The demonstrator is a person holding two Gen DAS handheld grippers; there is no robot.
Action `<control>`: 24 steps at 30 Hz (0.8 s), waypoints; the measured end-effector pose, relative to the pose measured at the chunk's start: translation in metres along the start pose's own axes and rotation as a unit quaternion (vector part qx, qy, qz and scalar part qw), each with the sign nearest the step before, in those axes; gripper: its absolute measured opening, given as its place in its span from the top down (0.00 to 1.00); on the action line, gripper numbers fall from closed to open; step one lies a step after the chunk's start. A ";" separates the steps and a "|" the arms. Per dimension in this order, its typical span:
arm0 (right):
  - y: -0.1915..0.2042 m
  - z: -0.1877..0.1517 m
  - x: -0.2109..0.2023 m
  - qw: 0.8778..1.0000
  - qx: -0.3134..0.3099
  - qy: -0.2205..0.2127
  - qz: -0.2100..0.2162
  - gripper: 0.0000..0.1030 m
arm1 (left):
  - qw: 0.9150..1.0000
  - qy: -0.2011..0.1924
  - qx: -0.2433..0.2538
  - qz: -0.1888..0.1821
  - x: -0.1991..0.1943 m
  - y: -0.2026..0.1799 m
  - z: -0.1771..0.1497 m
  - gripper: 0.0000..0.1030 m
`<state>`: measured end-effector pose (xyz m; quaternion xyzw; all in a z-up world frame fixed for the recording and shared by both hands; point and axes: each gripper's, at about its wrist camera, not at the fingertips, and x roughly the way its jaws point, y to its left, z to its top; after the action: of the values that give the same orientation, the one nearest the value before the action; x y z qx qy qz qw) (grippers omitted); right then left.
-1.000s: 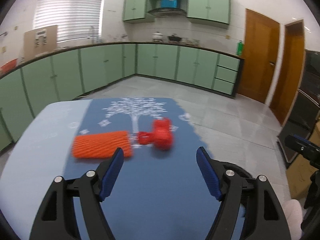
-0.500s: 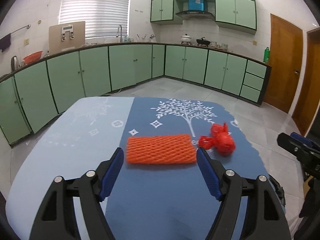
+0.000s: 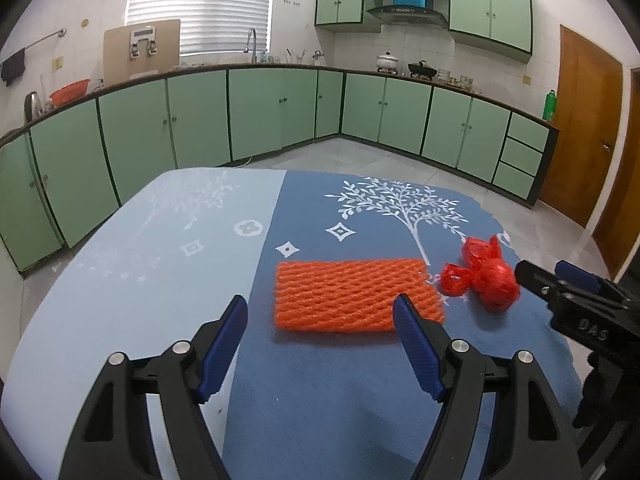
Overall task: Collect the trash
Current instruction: 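Move both open grippers back over the orange mesh and red bag, then grasp the red plastic bag with the right gripper while the left gripper grasps the orange mesh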
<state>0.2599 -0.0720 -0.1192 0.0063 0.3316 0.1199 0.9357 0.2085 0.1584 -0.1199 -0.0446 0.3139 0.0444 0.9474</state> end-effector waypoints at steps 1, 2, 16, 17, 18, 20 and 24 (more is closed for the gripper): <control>0.001 0.001 0.005 1.000 -0.002 0.006 -0.001 0.21 | 1.000 0.001 -0.001 0.000 0.001 0.000 0.000 0.29; 0.002 0.002 0.011 1.000 -0.005 0.014 -0.002 0.22 | 1.000 0.001 -0.001 0.001 0.002 0.001 0.001 0.29; 0.005 -0.001 0.051 0.995 -0.004 0.097 0.026 0.62 | 1.000 0.024 -0.001 -0.008 0.028 -0.003 0.006 0.27; 0.006 -0.001 0.050 0.995 -0.005 0.095 0.028 0.64 | 1.000 0.026 -0.001 -0.008 0.030 -0.004 0.007 0.26; 0.007 -0.001 0.048 0.995 -0.007 0.090 0.031 0.64 | 1.000 0.030 -0.001 -0.008 0.033 -0.005 0.007 0.26; 0.006 0.000 0.042 0.996 -0.008 0.080 0.029 0.64 | 0.999 0.040 -0.002 -0.008 0.038 -0.005 0.006 0.25; 0.002 0.001 0.030 0.997 -0.010 0.065 0.026 0.64 | 0.998 0.065 -0.006 -0.008 0.050 -0.005 0.005 0.25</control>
<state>0.2821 -0.0630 -0.1369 -0.0021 0.3902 0.1479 0.9088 0.2515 0.1568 -0.1455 -0.0553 0.3743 0.0353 0.9250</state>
